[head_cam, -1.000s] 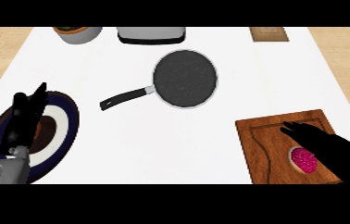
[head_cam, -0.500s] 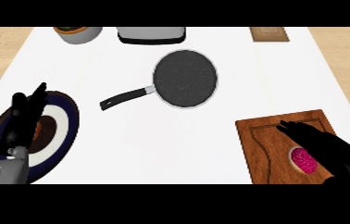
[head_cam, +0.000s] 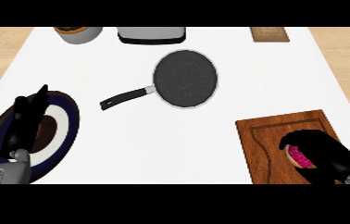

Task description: Pick the cupcake from the cutting board and place it in the pan

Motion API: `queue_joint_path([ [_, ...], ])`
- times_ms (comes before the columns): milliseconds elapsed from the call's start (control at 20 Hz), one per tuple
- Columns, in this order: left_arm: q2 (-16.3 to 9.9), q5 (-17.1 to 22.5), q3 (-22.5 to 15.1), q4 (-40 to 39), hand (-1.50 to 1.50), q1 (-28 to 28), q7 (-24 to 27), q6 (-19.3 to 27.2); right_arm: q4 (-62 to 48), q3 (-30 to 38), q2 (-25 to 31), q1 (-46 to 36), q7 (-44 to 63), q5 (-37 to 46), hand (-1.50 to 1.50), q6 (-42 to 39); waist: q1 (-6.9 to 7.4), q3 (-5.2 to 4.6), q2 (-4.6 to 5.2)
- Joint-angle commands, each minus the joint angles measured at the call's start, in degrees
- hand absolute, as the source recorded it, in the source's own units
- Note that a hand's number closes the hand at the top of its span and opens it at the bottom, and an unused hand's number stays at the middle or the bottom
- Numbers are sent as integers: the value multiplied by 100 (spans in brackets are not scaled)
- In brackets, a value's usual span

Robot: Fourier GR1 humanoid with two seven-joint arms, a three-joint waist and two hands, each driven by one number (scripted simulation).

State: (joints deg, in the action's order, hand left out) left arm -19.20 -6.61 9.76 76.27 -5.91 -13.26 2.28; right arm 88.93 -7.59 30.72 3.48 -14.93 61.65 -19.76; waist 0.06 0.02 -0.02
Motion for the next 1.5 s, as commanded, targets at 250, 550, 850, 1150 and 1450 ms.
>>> queue_joint_path([
  [250, 96, -129, 134, -327, 0, -239, 93, -8, -589, 174, -383, -372, -331, 447, 150, 637, -3, -2, 6],
  [550, -108, 42, 320, -96, 0, 85, 125, -255, 335, 653, -1132, 357, 1228, 279, 150, 289, -79, -13, -24],
  [850, -106, -81, 389, -18, 0, 85, -81, 16, 1040, 948, -2880, 1260, 3639, 680, 150, 1128, -486, -29, -122],
  [1150, -129, 15, 375, 12, 0, 89, -97, -155, 2977, -479, -3055, 1008, 4881, 1863, 150, 2335, -189, -26, -105],
  [1450, 109, -159, 71, -11, 0, -185, -183, -94, 2721, -2651, -3068, 264, 7073, 3159, 150, 2515, 10, -11, -3],
])
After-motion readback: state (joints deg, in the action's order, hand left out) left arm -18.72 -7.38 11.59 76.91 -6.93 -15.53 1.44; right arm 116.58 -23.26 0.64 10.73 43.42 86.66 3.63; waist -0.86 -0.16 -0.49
